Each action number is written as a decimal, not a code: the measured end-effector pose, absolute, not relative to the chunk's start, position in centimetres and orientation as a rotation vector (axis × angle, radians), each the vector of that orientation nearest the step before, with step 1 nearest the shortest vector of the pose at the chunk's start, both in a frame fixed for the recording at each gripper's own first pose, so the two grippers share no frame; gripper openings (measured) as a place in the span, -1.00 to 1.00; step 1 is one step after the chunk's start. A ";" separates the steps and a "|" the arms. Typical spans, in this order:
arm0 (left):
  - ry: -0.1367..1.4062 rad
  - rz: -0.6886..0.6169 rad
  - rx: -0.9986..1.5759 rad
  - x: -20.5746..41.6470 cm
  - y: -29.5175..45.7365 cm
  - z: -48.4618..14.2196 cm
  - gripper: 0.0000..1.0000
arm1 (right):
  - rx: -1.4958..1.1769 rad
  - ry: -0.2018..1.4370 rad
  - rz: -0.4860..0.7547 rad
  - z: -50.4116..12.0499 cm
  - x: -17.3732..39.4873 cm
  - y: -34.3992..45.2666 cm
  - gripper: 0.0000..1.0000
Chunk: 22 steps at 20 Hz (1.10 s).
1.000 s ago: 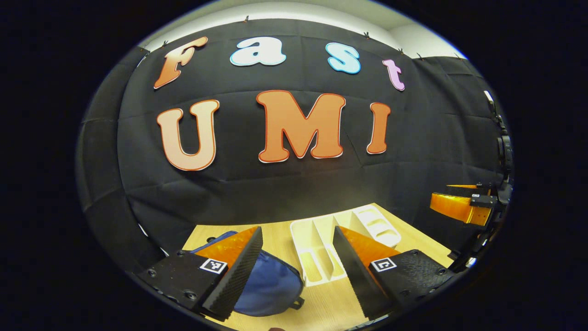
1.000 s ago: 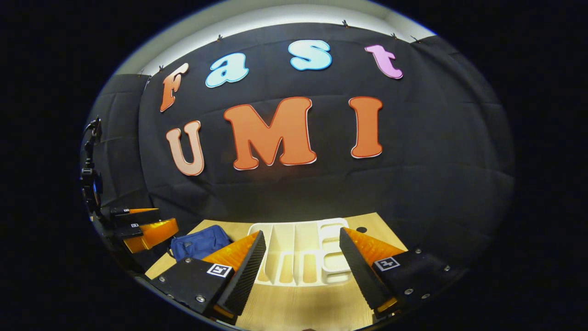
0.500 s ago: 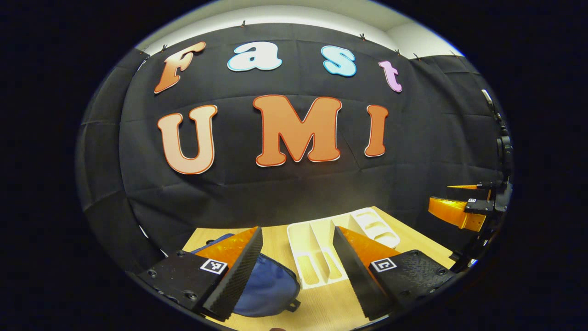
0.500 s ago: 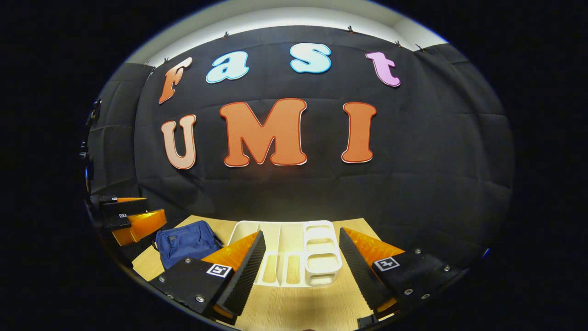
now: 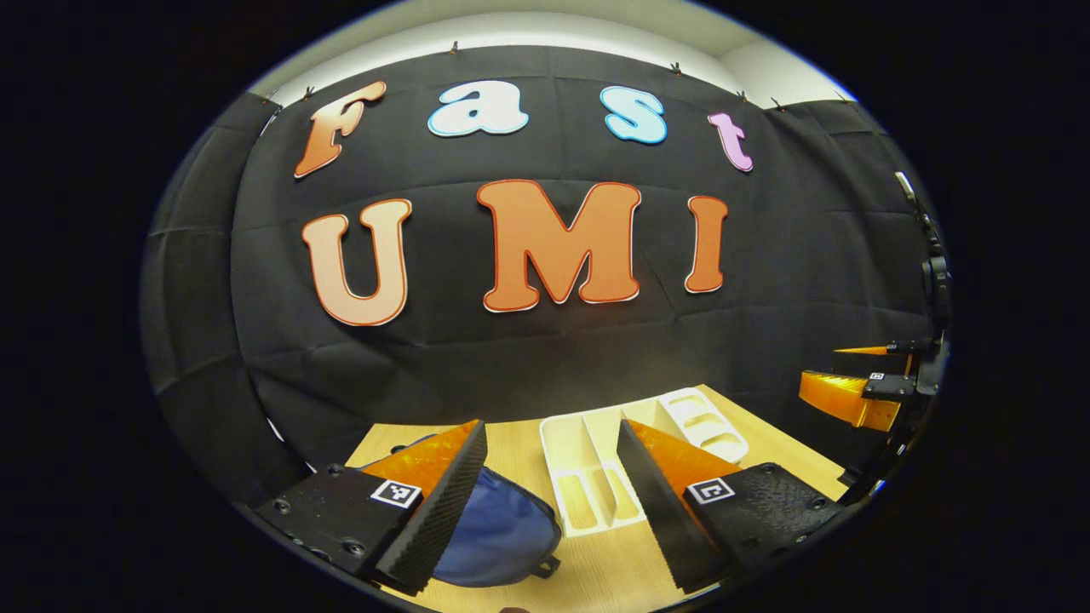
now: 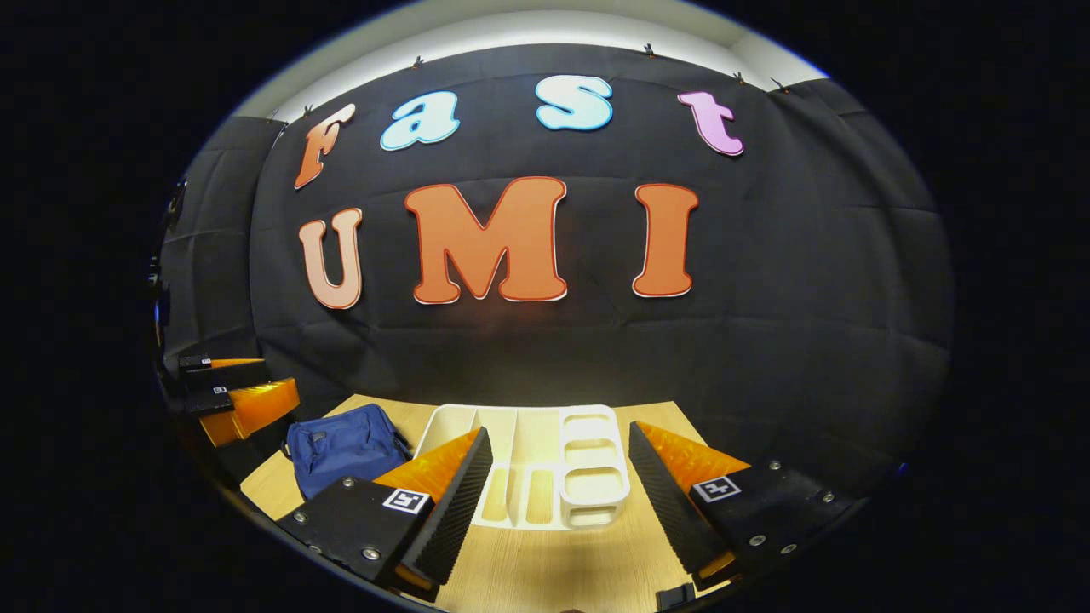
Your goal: Open the schoolbag, grab two books from the bookshelf and put them into the schoolbag.
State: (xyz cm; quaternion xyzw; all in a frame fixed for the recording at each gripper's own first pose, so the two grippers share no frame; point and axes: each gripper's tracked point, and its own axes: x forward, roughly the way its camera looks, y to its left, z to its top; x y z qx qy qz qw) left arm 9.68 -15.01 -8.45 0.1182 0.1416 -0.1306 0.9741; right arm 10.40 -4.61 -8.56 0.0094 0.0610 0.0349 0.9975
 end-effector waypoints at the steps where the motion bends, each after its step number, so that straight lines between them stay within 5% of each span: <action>1: 0.287 -0.260 0.235 9.6 -14.9 -8.5 0.94 | 0.017 0.121 0.073 -8.5 10.4 -4.5 0.92; 22: 0.275 -0.214 0.235 10.2 -14.4 -7.6 1.00 | 0.012 0.141 0.118 -8.9 11.6 -4.4 0.92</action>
